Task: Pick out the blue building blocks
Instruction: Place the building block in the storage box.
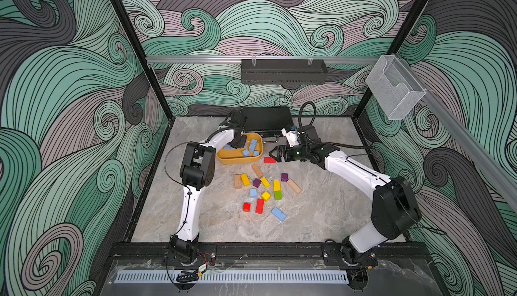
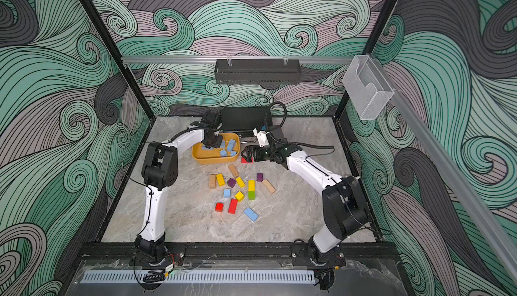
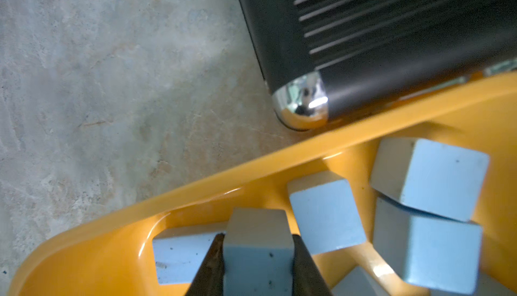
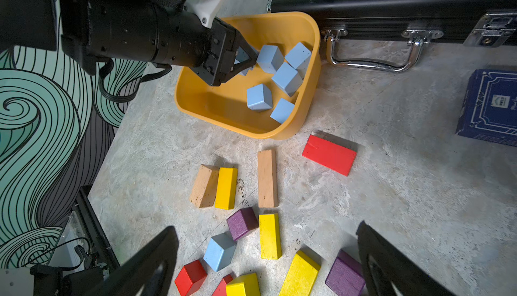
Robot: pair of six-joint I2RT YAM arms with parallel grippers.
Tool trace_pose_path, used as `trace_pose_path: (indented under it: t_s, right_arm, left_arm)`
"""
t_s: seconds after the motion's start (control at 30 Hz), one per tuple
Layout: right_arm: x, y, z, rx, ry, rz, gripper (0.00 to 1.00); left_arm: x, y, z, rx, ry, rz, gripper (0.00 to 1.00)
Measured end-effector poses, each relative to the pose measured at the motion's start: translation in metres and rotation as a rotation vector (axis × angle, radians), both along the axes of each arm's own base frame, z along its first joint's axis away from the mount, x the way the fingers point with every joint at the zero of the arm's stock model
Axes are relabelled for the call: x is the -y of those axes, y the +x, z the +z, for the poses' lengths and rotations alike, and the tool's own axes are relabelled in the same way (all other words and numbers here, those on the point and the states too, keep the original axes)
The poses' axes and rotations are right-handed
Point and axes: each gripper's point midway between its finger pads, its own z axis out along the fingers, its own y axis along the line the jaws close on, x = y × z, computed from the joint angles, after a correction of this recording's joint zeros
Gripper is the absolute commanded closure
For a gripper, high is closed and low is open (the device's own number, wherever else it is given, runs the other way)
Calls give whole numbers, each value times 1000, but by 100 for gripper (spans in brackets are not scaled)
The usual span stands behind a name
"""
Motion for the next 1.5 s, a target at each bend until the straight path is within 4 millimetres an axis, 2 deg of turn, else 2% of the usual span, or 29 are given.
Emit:
trace_pose_path:
  t_s: [0.4,0.67,1.03,1.3,1.4,1.5]
  right_arm:
    - [2,2,0,-1,0,-7,1]
    - [2,1,0,-1,1,-5,1]
    - [2,1,0,-4,4,-2,1]
    - [3,-2,-1,-9,1,-2,1]
    - [6,-6,1,-9,-1,-4,1]
    - [10,-9,6,-6,-13,-13,1]
  left_arm:
    - [8,0,-15,-26,-48,6,100]
    - [10,1,-13,-22,-64,20,82]
    - [13,-1,-11,-34,-90,29,52]
    - [12,-6,-12,-56,-92,44,40]
    - [13,-8,-7,-60,-100,45,34]
    - [15,-10,9,-46,-120,40,28]
